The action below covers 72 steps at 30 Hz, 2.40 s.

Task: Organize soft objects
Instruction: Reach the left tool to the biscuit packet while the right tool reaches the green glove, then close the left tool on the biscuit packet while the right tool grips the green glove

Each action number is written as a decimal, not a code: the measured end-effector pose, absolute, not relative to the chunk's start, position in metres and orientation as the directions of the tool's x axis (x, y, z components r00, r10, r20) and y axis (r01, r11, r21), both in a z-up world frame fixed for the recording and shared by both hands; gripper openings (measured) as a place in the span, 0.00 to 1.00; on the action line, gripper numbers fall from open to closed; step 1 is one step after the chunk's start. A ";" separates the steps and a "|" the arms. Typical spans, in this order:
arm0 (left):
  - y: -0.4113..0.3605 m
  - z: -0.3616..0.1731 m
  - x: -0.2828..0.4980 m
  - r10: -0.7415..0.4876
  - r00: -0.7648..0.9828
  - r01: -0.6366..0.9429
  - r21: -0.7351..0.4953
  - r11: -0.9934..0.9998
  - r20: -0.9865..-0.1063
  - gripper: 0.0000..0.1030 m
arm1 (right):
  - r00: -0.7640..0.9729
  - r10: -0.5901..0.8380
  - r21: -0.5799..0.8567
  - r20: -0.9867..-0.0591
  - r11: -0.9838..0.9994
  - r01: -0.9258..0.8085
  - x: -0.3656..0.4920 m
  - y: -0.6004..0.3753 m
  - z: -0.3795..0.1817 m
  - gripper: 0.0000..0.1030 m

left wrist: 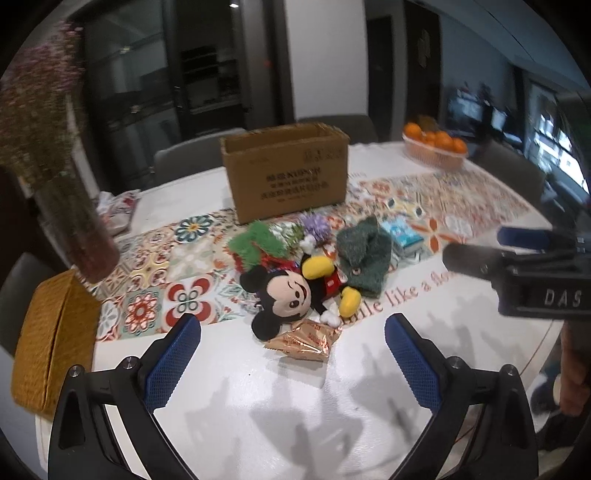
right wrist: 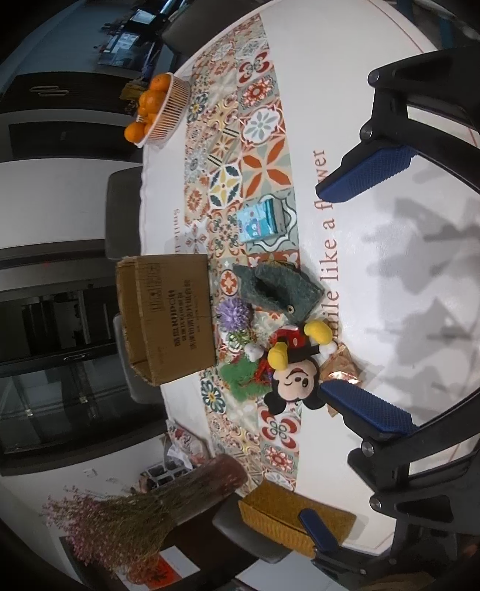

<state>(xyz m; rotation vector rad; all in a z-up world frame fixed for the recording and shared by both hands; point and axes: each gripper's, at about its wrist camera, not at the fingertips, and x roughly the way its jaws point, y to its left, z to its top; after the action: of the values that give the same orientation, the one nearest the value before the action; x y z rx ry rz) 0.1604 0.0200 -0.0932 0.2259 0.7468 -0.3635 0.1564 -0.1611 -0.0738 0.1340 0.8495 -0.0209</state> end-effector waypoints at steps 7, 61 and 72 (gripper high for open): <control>0.009 -0.123 0.188 -0.274 0.561 0.458 0.017 0.889 -0.781 0.89 | 0.625 0.037 0.107 -0.780 0.991 0.076 0.180 -0.163 -0.096 0.82; 0.005 -0.178 0.242 -0.297 0.365 0.289 -0.196 0.937 -0.882 0.47 | 0.492 0.239 0.270 -0.837 0.963 -0.007 0.284 -0.186 -0.173 0.10; 0.007 -0.140 0.244 -0.331 0.469 0.287 -0.214 0.934 -0.819 0.46 | 0.548 0.244 0.288 -0.800 0.958 -0.007 0.268 -0.187 -0.144 0.08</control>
<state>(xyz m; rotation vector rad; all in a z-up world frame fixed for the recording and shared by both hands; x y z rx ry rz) 0.2443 0.0066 -0.1398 -0.0487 1.0147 -0.3790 0.2684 -0.1868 -0.1441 0.2645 0.9827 0.1508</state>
